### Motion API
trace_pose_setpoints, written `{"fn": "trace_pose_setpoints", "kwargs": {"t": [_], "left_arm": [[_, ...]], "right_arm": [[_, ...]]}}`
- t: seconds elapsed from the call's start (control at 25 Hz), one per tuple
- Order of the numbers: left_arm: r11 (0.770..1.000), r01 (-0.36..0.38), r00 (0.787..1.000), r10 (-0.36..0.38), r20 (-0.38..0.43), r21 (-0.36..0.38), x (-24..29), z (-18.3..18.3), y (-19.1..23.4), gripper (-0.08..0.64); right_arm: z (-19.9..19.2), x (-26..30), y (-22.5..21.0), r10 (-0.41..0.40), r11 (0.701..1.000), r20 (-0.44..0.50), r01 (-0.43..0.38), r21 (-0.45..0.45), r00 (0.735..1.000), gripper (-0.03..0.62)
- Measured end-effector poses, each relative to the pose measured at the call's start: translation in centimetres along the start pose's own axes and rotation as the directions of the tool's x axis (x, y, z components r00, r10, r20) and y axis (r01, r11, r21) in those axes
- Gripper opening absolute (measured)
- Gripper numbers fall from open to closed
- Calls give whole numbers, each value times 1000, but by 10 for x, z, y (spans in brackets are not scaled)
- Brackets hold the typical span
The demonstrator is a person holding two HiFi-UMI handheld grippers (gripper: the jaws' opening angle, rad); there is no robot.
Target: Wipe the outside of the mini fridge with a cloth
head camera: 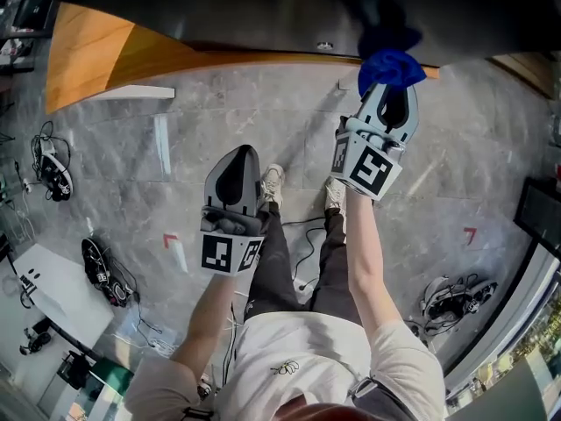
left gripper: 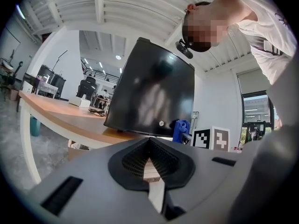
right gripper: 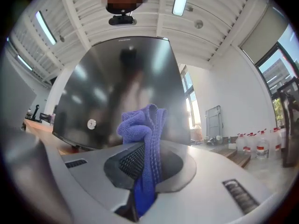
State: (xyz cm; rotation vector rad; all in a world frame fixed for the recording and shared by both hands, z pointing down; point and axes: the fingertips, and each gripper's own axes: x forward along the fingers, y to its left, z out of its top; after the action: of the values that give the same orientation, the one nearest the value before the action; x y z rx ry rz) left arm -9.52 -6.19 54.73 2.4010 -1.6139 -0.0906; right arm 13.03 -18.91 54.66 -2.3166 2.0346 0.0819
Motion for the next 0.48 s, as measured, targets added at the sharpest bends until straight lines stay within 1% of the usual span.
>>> {"fn": "trace_pose_setpoints", "kwargs": {"t": [0.12, 0.28, 0.4, 0.48], "left_arm": [[1000, 9, 1000, -9, -14, -3, 6, -7, -9, 5], [1000, 25, 999, -25, -19, -2, 15, -13, -27, 5], [999, 49, 999, -49, -13, 1, 24, -9, -44, 5], [997, 72, 997, -72, -7, 7, 28, -10, -51, 5]], "right_arm": [[-1, 4, -27, -30, 999, -7, 30, -34, 1000, 62], [-3, 9, -64, -75, 996, -14, 74, -56, 997, 63], [-1, 11, -81, -96, 994, -25, 95, -55, 995, 63], [-6, 11, -92, -126, 991, -34, 125, -40, 991, 63]]}}
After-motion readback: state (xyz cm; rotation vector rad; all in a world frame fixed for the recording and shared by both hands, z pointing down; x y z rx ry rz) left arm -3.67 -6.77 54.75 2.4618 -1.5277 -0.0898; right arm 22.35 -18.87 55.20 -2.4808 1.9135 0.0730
